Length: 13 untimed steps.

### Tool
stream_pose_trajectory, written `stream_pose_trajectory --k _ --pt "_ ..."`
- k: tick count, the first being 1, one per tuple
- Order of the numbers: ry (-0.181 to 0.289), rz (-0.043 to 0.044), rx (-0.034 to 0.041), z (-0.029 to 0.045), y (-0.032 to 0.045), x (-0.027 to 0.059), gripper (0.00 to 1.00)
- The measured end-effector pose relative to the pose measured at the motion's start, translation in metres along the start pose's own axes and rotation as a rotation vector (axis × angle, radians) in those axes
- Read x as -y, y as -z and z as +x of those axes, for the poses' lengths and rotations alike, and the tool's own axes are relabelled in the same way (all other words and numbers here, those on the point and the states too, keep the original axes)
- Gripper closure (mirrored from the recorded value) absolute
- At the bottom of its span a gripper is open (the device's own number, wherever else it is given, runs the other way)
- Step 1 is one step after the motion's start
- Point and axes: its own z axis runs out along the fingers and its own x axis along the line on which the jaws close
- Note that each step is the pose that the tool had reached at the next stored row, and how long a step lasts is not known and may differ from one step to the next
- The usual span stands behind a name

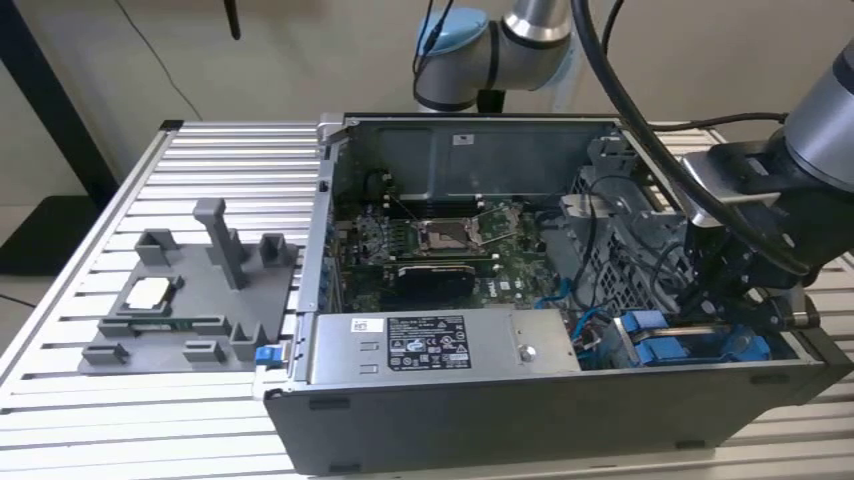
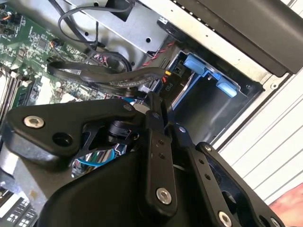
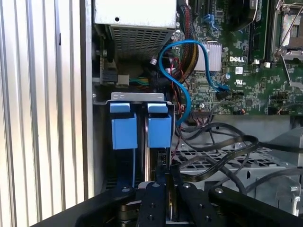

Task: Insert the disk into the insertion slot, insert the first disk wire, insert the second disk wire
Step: 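Insert the second disk wire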

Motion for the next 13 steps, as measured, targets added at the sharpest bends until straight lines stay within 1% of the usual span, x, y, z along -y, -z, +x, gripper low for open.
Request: stream_pose_trajectory --k 4,5,6,10,13 --pt "0.000 0.0015 0.0024 0.0002 -0.0014 0.0000 0.83" --pt "0.000 0.0013 0.0026 -0.0002 0.0009 0.0001 0.83" --pt "0.000 0.0013 0.0016 -0.0007 0.0047 0.0002 0.76" --pt "-0.001 0.0013 0.0011 -0.0026 0.0183 0.0004 0.76" --pt "-0.001 0.0013 0.0010 -0.0030 0.0211 0.0005 0.76"
